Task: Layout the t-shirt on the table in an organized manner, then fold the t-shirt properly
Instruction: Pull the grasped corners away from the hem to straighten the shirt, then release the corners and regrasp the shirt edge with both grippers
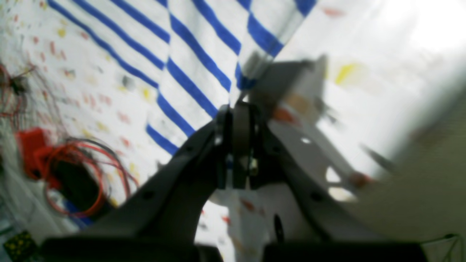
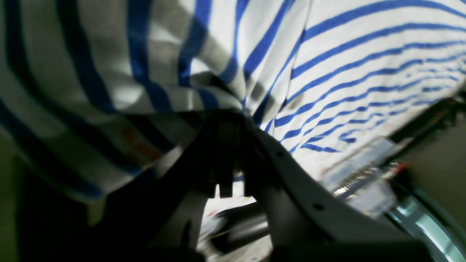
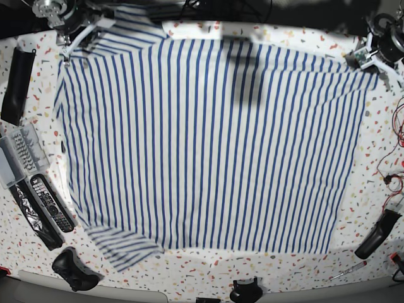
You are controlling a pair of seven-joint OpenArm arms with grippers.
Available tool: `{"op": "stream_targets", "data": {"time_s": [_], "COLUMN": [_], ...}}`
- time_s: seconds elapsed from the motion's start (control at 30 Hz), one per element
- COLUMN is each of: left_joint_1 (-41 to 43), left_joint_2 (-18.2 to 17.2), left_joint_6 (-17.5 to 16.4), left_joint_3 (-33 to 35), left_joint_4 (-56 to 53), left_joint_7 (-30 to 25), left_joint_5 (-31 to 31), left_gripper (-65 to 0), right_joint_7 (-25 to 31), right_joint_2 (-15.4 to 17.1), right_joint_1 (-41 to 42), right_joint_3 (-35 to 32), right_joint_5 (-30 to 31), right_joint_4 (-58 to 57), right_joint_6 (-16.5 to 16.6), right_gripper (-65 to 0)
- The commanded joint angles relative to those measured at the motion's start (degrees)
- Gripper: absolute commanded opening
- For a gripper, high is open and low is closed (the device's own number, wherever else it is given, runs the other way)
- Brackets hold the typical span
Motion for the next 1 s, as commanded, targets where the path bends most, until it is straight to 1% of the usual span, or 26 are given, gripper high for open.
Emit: {"op": "stream_targets", "data": {"time_s": [0.0, 0.13, 0.27, 0.3, 0.4, 0.43, 0.47, 0.57, 0.67, 0.73, 0.83, 0.9, 0.97], "left_joint_1": [2.19, 9.03, 13.33, 13.81, 13.38, 12.74, 12.0, 9.09, 5.68, 3.63, 0.85, -0.46, -1.75], "left_joint_2": [-1.07, -1.05, -1.01, -1.01, -0.48, -0.04, 0.31, 1.18, 2.54, 3.15, 3.8, 3.93, 3.91], "left_joint_6": [0.0, 0.0, 0.02, 0.02, 0.04, 0.07, 0.04, 0.15, 0.17, 0.17, 0.2, 0.17, 0.17], "left_joint_3": [-1.6, -6.84, -11.96, -13.07, -15.82, -16.81, -17.51, -18.12, -18.12, -18.12, -18.08, -18.08, -18.08], "left_joint_4": [0.79, 2.97, 5.29, 5.86, 6.91, 6.99, 6.97, 6.82, 6.36, 5.51, 3.56, 1.99, 0.13], "left_joint_7": [0.9, 0.0, -1.03, -1.38, -1.7, -2.34, -3.15, -4.52, -5.77, -6.91, -7.48, -8.15, -10.38], "left_joint_5": [0.52, 0.5, 0.39, -0.31, -4.11, -5.09, -6.05, -6.43, -6.4, -6.4, -6.45, -6.43, -6.43], "left_gripper": [-65.0, -65.0, -65.0, -65.0, -65.0, -65.0, -65.0, -65.0, -65.0, -65.0, -65.0, -65.0, -65.0], "right_joint_7": [-1.29, -1.27, -1.03, -0.96, -0.5, -0.22, -0.04, 1.55, 3.26, 3.82, 4.92, 6.19, 7.63], "right_joint_2": [1.07, 1.07, 1.07, 1.07, 1.05, 1.05, 0.9, 0.33, -0.87, -2.4, -4.22, -4.79, -4.94], "right_joint_1": [-2.1, -8.57, -10.84, -10.82, -10.78, -10.62, -10.16, -7.69, -3.04, 0.37, 4.98, 7.52, 9.66], "right_joint_3": [1.68, 6.19, 9.01, 9.49, 11.19, 12.0, 12.83, 14.6, 14.84, 14.84, 14.82, 14.82, 14.71], "right_joint_5": [-0.81, -0.83, -0.79, -0.76, -0.79, -0.79, -0.74, -0.46, 4.15, 6.27, 6.4, 6.64, 6.95], "right_joint_4": [1.7, 5.6, 8.55, 9.05, 9.92, 9.94, 9.88, 9.73, 9.66, 9.44, 8.59, 7.54, 5.9], "right_joint_6": [-0.04, -0.04, -0.13, -0.81, -4.87, -5.49, -5.6, -5.66, -5.64, -5.6, -5.53, -4.96, -4.13], "right_gripper": [-65.0, -65.0, -65.0, -65.0, -65.0, -65.0, -65.0, -65.0, -65.0, -65.0, -65.0, -65.0, -65.0]}}
